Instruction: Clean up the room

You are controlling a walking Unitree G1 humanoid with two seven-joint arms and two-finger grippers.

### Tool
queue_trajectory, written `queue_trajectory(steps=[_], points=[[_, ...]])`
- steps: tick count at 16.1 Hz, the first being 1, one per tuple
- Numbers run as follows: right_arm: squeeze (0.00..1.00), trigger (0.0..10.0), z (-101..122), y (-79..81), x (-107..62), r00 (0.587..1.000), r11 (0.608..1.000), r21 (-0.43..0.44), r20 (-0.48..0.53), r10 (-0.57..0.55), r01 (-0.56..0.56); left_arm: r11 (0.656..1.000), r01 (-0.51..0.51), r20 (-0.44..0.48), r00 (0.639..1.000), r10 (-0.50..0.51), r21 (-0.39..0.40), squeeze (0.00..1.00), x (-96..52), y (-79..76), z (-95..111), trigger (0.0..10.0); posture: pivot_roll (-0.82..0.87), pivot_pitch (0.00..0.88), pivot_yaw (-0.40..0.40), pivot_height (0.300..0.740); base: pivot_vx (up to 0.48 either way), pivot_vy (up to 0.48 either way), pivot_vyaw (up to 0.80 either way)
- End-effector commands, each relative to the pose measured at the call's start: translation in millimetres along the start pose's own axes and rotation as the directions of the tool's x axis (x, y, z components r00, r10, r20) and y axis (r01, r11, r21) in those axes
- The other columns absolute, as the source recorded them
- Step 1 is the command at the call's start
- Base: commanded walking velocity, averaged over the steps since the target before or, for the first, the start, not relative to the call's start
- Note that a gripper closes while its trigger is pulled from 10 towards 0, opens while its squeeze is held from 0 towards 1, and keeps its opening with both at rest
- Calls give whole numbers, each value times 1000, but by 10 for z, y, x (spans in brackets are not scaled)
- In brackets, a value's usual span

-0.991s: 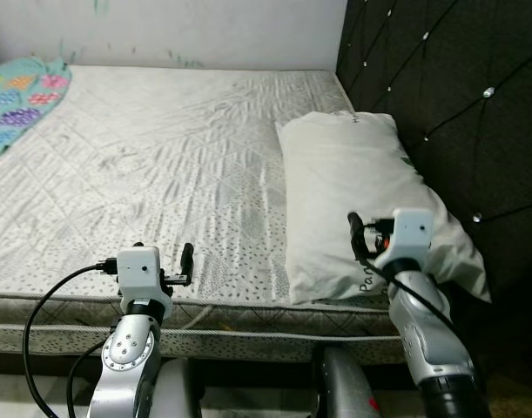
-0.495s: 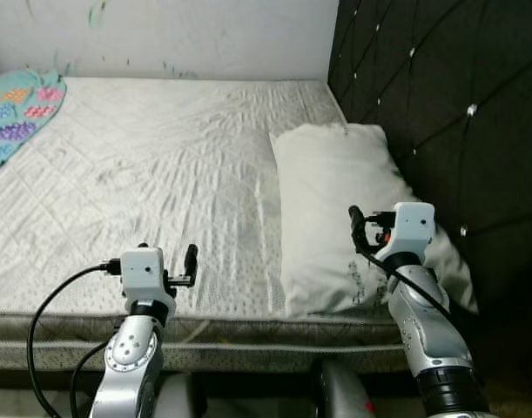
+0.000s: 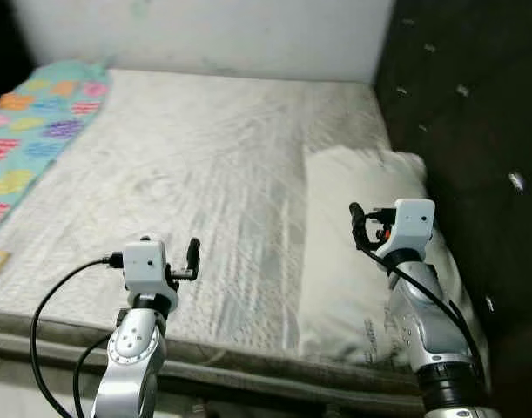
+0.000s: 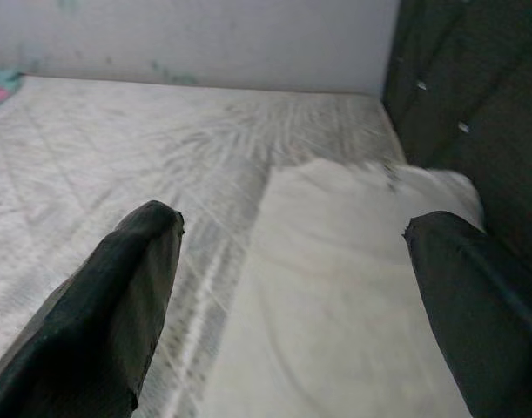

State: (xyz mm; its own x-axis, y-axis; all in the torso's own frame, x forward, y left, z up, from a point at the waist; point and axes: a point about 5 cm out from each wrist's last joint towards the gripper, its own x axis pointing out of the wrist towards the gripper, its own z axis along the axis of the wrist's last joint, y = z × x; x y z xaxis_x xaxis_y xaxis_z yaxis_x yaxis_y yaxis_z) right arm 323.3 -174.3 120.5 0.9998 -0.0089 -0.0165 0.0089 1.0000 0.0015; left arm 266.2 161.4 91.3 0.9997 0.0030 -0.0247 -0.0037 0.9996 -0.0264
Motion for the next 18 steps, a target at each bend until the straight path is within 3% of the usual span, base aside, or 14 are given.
queue_trajectory(steps=[1, 9, 13, 18], points=[[0, 10000, -17, -6, -1, 1000, 1000, -4, -4, 0, 0, 1000, 5, -16, 1000, -5, 2, 0, -1, 6, -27, 10000, -25, 0, 6, 740, 0, 0, 0], [0, 10000, -139, 11, -58, 999, 1000, 12, -42, -13, 14, 995, 76, -25, 997, -78, -60, 0, 41, -152, -49, 10000, -34, 0, 9, 740, 0, 0, 0], [0, 10000, -154, 8, -61, 998, 999, 43, -50, -31, 33, 996, 41, -34, 998, -44, -76, 0, 33, -104, -71, 10000, -39, 0, 14, 740, 0, 0, 0], [0, 10000, -152, -5, -55, 998, 999, 32, -54, -26, 28, 994, 54, -33, 998, -57, -93, 0, 51, -111, -58, 10000, -44, 0, 10, 740, 0, 0, -800]])
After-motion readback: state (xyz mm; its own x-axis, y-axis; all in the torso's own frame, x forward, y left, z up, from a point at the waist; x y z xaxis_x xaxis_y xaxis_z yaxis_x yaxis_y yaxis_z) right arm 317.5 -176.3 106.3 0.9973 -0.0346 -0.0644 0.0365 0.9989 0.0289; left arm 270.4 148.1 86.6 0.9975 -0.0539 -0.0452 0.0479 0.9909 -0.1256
